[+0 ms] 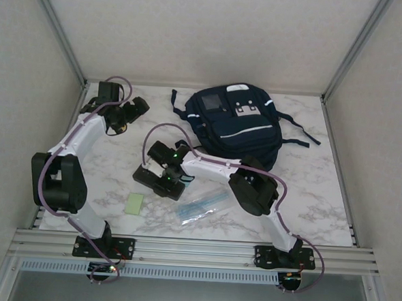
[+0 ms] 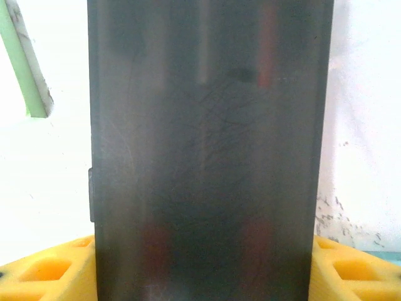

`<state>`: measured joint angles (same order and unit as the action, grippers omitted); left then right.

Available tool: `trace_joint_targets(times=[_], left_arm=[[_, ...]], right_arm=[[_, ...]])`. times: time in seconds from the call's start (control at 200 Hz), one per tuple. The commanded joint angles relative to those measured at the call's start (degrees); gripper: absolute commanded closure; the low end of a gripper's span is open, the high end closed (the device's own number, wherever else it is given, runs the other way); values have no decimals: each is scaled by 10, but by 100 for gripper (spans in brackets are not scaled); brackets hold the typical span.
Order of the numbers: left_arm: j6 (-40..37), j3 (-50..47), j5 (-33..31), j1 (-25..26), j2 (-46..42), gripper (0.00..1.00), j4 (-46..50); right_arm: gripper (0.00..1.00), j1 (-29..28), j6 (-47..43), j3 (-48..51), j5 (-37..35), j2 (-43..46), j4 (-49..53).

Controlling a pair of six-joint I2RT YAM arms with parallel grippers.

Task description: Pack the student bag

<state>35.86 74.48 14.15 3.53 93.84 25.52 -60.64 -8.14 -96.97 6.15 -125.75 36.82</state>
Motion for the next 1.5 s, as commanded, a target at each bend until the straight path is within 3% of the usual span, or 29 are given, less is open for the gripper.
trace_joint_targets(times=[0.0, 0.41, 0.676, 0.811, 0.951, 1.231, 1.497], left_arm=[[5, -6, 0, 1, -23, 0, 1], [-16, 20, -23, 29, -26, 0, 10], [-88, 71, -124, 136, -17, 0, 34], [-91, 78, -152, 194, -5, 0, 19], [-130, 82, -174, 276, 15, 0, -8], [-330, 195, -120, 433, 136, 2, 46], [-419, 354, -115, 497, 270, 1, 120]], right_arm=[[43, 34, 47, 21, 56, 47, -12], [42, 149, 203, 130, 233, 207, -121], [40, 252, 272, 168, 145, 325, -55], [40, 316, 300, 183, 70, 374, -2], [39, 391, 336, 233, 46, 436, -8], [39, 512, 357, 300, 8, 544, 10], [37, 590, 337, 343, 8, 599, 51]])
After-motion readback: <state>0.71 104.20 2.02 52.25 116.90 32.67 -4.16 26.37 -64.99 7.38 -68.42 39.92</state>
